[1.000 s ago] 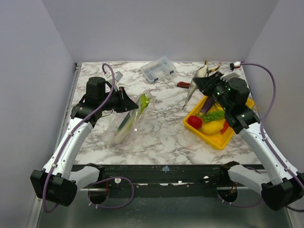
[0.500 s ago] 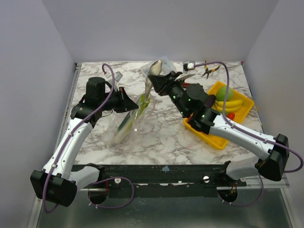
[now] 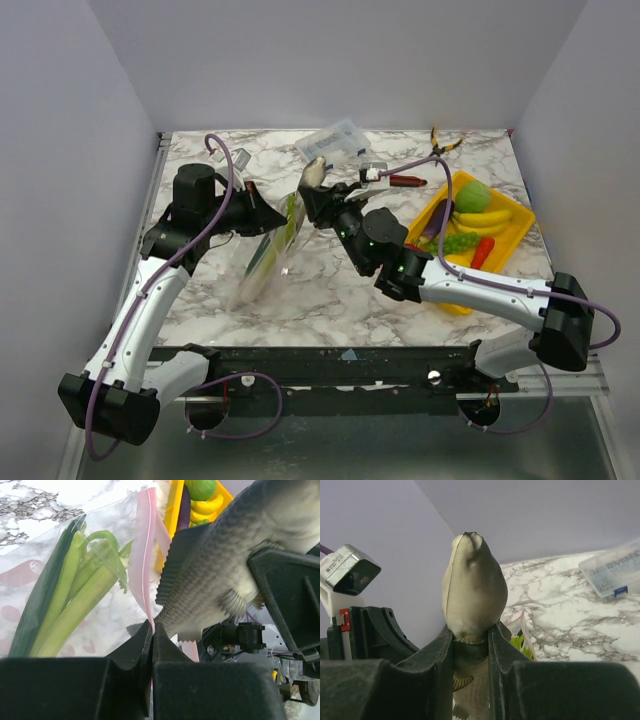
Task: Place the food in the zip-top bag and seal the zipper
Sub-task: Place the fake fish in the zipper food storage bag.
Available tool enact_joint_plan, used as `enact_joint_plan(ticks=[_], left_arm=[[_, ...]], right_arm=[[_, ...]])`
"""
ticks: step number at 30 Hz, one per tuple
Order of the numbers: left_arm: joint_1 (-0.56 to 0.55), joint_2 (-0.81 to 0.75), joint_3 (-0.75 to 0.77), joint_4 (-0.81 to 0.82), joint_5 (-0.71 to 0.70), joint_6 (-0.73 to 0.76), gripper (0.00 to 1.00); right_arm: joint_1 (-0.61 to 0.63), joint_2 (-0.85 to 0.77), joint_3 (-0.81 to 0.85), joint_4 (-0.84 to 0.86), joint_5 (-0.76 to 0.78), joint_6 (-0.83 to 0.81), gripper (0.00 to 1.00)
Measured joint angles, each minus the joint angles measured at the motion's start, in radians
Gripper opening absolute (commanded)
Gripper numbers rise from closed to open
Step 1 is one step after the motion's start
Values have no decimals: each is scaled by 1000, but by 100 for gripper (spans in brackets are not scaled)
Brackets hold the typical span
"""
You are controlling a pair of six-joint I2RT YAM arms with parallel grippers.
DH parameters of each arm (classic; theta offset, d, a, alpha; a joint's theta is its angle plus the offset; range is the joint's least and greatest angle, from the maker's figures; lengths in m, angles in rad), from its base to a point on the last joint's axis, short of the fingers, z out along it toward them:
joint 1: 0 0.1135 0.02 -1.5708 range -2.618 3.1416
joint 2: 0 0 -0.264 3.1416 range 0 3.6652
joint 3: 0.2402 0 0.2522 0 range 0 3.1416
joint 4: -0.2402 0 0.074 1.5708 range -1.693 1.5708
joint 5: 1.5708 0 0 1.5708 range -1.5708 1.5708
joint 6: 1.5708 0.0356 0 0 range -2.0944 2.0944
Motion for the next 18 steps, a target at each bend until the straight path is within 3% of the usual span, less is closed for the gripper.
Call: enact_joint_plan(ticks=[6,14,18], left_arm=[[0,0,12,-9,-34,-1,0],[0,-1,15,-11,-54,-8,0],[0,-7,20,-17,-58,-11,0]], right_arm=[[8,-11,-15,-80,-34,179,2],[14,-12,-15,-256,-96,420,12],[14,-7,-9,-328,-132,499,21]])
